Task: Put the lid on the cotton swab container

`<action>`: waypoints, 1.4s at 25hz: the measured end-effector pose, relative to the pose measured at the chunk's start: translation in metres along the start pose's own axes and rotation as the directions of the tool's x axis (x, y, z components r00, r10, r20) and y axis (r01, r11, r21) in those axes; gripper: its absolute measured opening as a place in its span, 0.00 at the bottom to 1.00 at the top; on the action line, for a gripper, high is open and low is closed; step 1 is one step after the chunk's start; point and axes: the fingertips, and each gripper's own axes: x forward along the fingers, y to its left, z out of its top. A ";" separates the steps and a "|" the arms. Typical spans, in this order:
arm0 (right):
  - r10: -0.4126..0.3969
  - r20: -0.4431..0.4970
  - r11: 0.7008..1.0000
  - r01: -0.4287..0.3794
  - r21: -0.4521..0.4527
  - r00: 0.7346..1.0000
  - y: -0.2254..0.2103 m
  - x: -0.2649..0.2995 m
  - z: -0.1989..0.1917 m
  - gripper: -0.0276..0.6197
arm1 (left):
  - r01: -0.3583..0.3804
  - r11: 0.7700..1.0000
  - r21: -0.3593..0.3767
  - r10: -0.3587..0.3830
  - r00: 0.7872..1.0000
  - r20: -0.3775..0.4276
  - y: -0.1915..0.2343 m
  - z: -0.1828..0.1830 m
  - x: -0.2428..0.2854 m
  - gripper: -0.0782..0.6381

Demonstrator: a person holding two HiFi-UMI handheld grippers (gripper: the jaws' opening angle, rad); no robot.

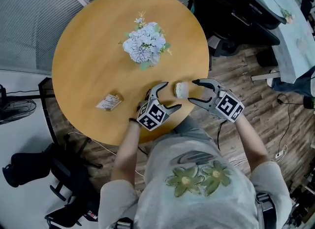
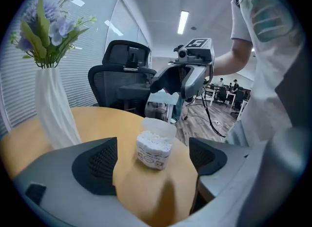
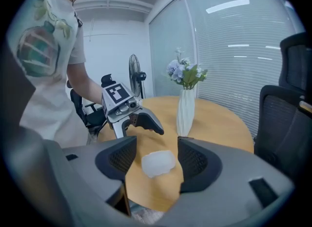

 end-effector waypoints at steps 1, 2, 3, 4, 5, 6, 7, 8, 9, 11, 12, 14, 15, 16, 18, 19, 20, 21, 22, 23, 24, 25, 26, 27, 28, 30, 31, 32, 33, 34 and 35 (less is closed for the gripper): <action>0.012 -0.015 1.000 -0.012 -0.009 1.000 -0.001 0.002 -0.003 0.46 | 0.006 1.000 0.007 -0.005 1.000 -0.010 0.001 -0.003 0.002 0.75; 0.024 -0.030 1.000 -0.024 -0.018 0.999 -0.001 0.004 -0.005 0.46 | 0.012 1.000 0.015 -0.012 1.000 -0.021 0.002 -0.005 0.005 0.75; 0.035 -0.044 0.999 -0.036 -0.026 0.998 -0.002 0.006 -0.008 0.46 | 0.019 1.000 0.024 -0.018 0.999 -0.031 0.002 -0.007 0.007 0.75; 0.046 -0.058 0.998 -0.048 -0.034 0.997 -0.002 0.008 -0.010 0.49 | 0.026 0.999 0.034 -0.025 0.999 -0.041 0.002 -0.009 0.010 0.75; 0.056 -0.071 0.997 -0.059 -0.039 0.996 -0.002 0.010 -0.013 0.49 | 0.034 0.998 0.045 -0.032 0.998 -0.051 0.001 -0.011 0.013 0.75; 0.066 -0.083 0.997 -0.069 -0.044 0.994 -0.002 0.011 -0.015 0.49 | 0.041 0.998 0.055 -0.038 0.997 -0.061 0.001 -0.013 0.015 0.75; 0.074 -0.093 0.996 -0.079 -0.048 0.993 -0.003 0.013 -0.017 0.49 | 0.047 0.997 0.064 -0.043 0.997 -0.071 0.001 -0.014 0.018 0.75; 0.081 -0.103 0.995 -0.087 -0.052 0.991 -0.003 0.015 -0.019 0.49 | 0.051 0.996 0.071 -0.045 0.996 -0.079 0.001 -0.016 0.020 0.75; 0.089 -0.112 0.994 -0.095 -0.056 0.990 -0.003 0.016 -0.020 0.49 | 0.053 0.996 0.076 -0.047 0.995 -0.085 0.001 -0.018 0.022 0.75; 0.102 -0.130 0.991 -0.112 -0.068 0.986 -0.003 0.020 -0.023 0.49 | 0.058 0.995 0.082 -0.051 0.995 -0.090 0.002 -0.020 0.026 0.75; 0.109 -0.140 0.990 -0.120 -0.075 0.984 -0.003 0.021 -0.025 0.49 | 0.063 0.995 0.083 -0.055 0.994 -0.092 0.002 -0.020 0.027 0.75; 0.123 -0.162 0.987 -0.138 -0.081 0.979 -0.002 0.024 -0.030 0.52 | 0.073 0.993 0.091 -0.064 0.993 -0.100 0.002 -0.021 0.030 0.75; 0.131 -0.173 0.986 -0.147 -0.081 0.976 -0.001 0.026 -0.032 0.54 | 0.079 0.992 0.098 -0.068 0.992 -0.106 0.002 -0.022 0.032 0.75; 0.137 -0.184 0.984 -0.155 -0.084 0.973 -0.001 0.028 -0.034 0.54 | 0.084 0.991 0.106 -0.071 0.991 -0.113 0.001 -0.024 0.033 0.75; 0.146 -0.208 0.980 -0.170 -0.100 0.967 0.000 0.031 -0.037 0.55 | 0.093 0.988 0.120 -0.078 0.989 -0.124 0.001 -0.026 0.036 0.75; 0.149 -0.221 0.978 -0.177 -0.111 0.964 0.000 0.033 -0.038 0.58 | 0.097 0.988 0.124 -0.081 0.988 -0.128 0.001 -0.027 0.037 0.75; 0.151 -0.233 0.976 -0.183 -0.121 0.961 0.001 0.034 -0.039 0.58 | 0.101 0.987 0.127 -0.084 0.988 -0.131 0.001 -0.028 0.039 0.74; 0.153 -0.241 0.974 -0.188 -0.129 0.958 0.001 0.036 -0.039 0.58 | 0.103 0.986 0.128 -0.087 0.988 -0.132 0.001 -0.028 0.040 0.74; 0.157 -0.247 0.972 -0.194 -0.134 0.956 0.002 0.038 -0.040 0.60 | 0.105 0.986 0.127 -0.088 0.987 -0.132 0.001 -0.029 0.041 0.74; 0.160 -0.251 0.970 -0.199 -0.139 0.955 0.002 0.039 -0.040 0.60 | 0.105 0.986 0.128 -0.088 0.987 -0.133 0.001 -0.029 0.041 0.74; 0.162 -0.255 0.969 -0.203 -0.143 0.953 0.002 0.041 -0.040 0.60 | 0.105 0.986 0.129 -0.088 0.987 -0.135 0.001 -0.030 0.042 0.74; 0.164 -0.258 0.967 -0.206 -0.147 0.952 0.002 0.042 -0.040 0.60 | 0.106 0.986 0.132 -0.088 0.987 -0.137 0.001 -0.031 0.042 0.74; 0.165 -0.262 0.966 -0.209 -0.150 0.951 0.002 0.043 -0.041 0.60 | 0.107 0.985 0.135 -0.088 0.986 -0.138 0.001 -0.031 0.043 0.74; 0.165 -0.267 0.965 -0.211 -0.153 0.950 0.002 0.044 -0.041 0.60 | 0.108 0.985 0.137 -0.089 0.986 -0.139 0.000 -0.032 0.043 0.74; 0.165 -0.273 0.965 -0.213 -0.155 0.948 0.002 0.045 -0.042 0.60 | 0.110 0.984 0.137 -0.091 0.986 -0.138 0.000 -0.032 0.044 0.74; 0.167 -0.287 0.963 -0.218 -0.158 0.943 0.001 0.047 -0.044 0.60 | 0.116 0.984 0.137 -0.097 0.986 -0.136 0.000 -0.032 0.045 0.74; 0.168 -0.294 0.962 -0.221 -0.159 0.941 0.001 0.047 -0.045 0.60 | 0.120 0.983 0.138 -0.101 0.985 -0.136 -0.001 -0.032 0.046 0.74; 0.169 -0.300 0.961 -0.224 -0.161 0.939 0.001 0.048 -0.046 0.60 | 0.125 0.982 0.141 -0.105 0.985 -0.138 -0.001 -0.033 0.047 0.74; 0.170 -0.305 0.960 -0.227 -0.161 0.937 0.001 0.049 -0.046 0.60 | 0.128 0.981 0.147 -0.107 0.984 -0.140 -0.001 -0.033 0.048 0.74; 0.172 -0.310 0.960 -0.230 -0.161 0.935 0.000 0.050 -0.047 0.60 | 0.130 0.980 0.153 -0.108 0.984 -0.141 -0.001 -0.032 0.049 0.74; 0.174 -0.314 0.959 -0.233 -0.160 0.933 0.000 0.050 -0.048 0.60 | 0.132 0.979 0.158 -0.109 0.984 -0.141 -0.001 -0.032 0.050 0.74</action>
